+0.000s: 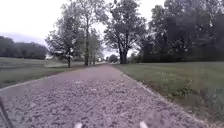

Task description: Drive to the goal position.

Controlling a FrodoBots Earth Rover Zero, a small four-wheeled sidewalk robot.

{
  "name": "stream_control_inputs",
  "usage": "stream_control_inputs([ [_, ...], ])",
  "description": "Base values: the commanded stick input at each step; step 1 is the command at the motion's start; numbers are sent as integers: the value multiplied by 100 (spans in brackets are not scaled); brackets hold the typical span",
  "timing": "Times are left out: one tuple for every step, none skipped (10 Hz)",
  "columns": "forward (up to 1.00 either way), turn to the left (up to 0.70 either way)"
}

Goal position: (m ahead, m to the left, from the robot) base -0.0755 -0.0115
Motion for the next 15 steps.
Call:
stream_control_inputs([
  [70,0],
  [70,0],
  [70,0],
  [70,4],
  [70,10],
  [70,16],
  [70,22],
  [70,27],
  [70,33],
  [70,26],
  [70,12],
  [70,0],
  [70,0],
  [70,0],
  [70,0],
])
